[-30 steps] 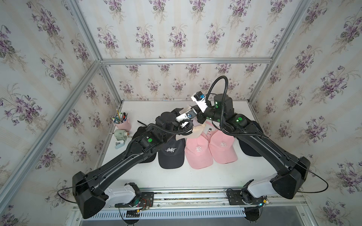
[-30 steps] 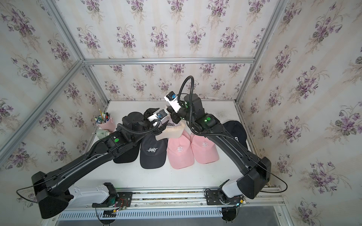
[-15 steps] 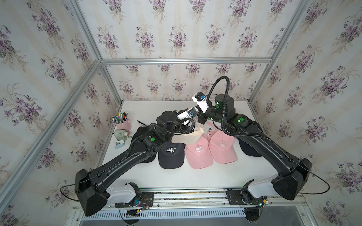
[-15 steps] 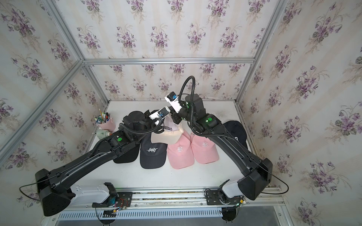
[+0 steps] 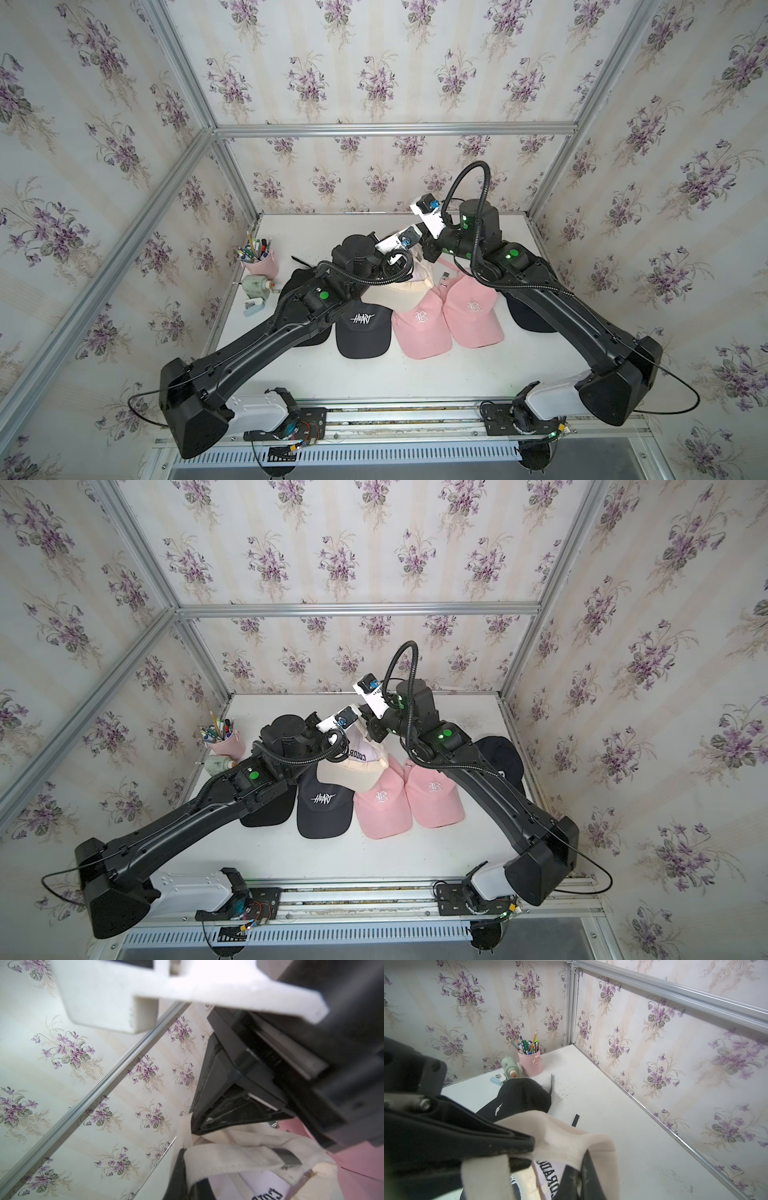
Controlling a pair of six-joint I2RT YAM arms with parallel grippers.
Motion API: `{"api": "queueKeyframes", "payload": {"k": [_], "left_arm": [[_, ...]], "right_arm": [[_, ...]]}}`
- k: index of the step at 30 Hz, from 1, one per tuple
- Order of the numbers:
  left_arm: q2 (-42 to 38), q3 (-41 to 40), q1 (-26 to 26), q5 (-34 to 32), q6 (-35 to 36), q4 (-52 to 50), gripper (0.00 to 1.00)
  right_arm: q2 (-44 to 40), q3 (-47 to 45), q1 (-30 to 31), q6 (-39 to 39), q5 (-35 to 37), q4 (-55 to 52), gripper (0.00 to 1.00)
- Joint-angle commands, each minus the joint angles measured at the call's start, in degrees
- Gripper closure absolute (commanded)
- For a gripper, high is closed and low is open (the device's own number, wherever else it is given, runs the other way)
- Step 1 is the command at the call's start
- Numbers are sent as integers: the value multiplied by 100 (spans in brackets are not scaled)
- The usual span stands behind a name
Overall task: Open the adjustable buckle of the baseball cap
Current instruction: Pick up the baseball cap from the center of the board.
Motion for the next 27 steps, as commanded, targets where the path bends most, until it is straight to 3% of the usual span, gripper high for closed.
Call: {"api": "queueKeyframes", "payload": {"k": [1,16,27], "left_arm": [[26,129,4,70,-89,293,97],[179,269,11,-7,-567,324,100],[461,880,22,-113,-1270,-26,100]], "right_arm": [[-79,-61,-50,84,-89,333,91],[-575,-488,-226,247,-76,835,76],[-1484,-1072,-384,-86,797,880,58]]}}
